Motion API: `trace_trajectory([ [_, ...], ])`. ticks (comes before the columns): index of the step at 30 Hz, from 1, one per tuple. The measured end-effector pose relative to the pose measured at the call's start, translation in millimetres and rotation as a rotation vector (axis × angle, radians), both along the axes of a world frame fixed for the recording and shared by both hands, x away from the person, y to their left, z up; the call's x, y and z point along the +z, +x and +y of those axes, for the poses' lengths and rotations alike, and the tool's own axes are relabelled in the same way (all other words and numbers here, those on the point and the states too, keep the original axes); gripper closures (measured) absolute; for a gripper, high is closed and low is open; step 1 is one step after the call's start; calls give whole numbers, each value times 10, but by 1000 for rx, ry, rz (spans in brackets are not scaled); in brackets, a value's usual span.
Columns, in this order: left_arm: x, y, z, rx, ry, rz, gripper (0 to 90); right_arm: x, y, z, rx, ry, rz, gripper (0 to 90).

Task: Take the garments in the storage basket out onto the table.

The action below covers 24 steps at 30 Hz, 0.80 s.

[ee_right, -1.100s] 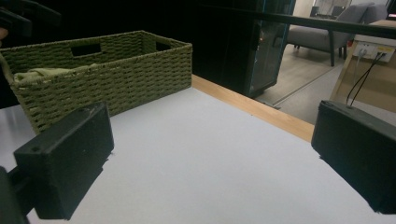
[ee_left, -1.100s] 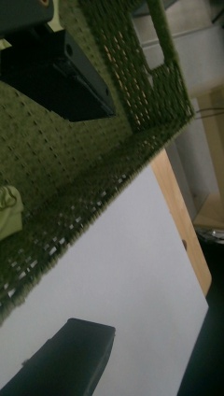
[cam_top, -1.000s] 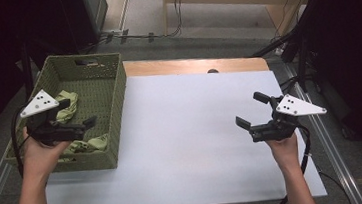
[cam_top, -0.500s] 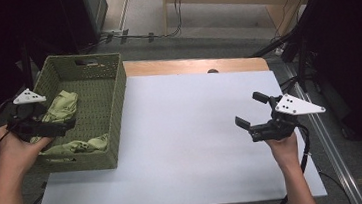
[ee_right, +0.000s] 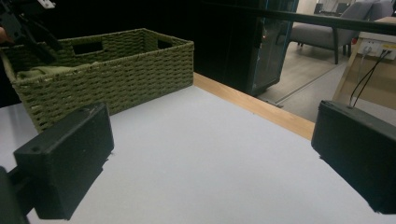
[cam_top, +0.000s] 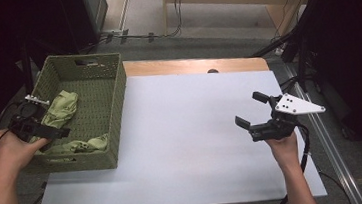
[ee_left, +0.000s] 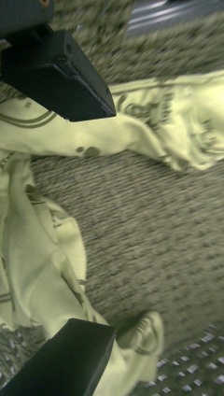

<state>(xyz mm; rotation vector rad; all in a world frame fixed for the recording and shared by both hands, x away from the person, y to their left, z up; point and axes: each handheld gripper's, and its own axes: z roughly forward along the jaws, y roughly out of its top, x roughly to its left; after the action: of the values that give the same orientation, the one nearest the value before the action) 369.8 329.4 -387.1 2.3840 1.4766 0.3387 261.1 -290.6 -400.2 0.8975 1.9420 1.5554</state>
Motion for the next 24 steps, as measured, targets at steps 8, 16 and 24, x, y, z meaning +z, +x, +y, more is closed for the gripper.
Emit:
trace_trajectory([
  [8,-91,131,10,23,35,108,24,1,-3,7,3,1,4,0],
  [16,-210,244,-14,66,159,202,30,2,0,-1,7,6,3,0],
  [24,-276,364,-44,75,285,268,61,-1,4,0,8,11,3,0],
])
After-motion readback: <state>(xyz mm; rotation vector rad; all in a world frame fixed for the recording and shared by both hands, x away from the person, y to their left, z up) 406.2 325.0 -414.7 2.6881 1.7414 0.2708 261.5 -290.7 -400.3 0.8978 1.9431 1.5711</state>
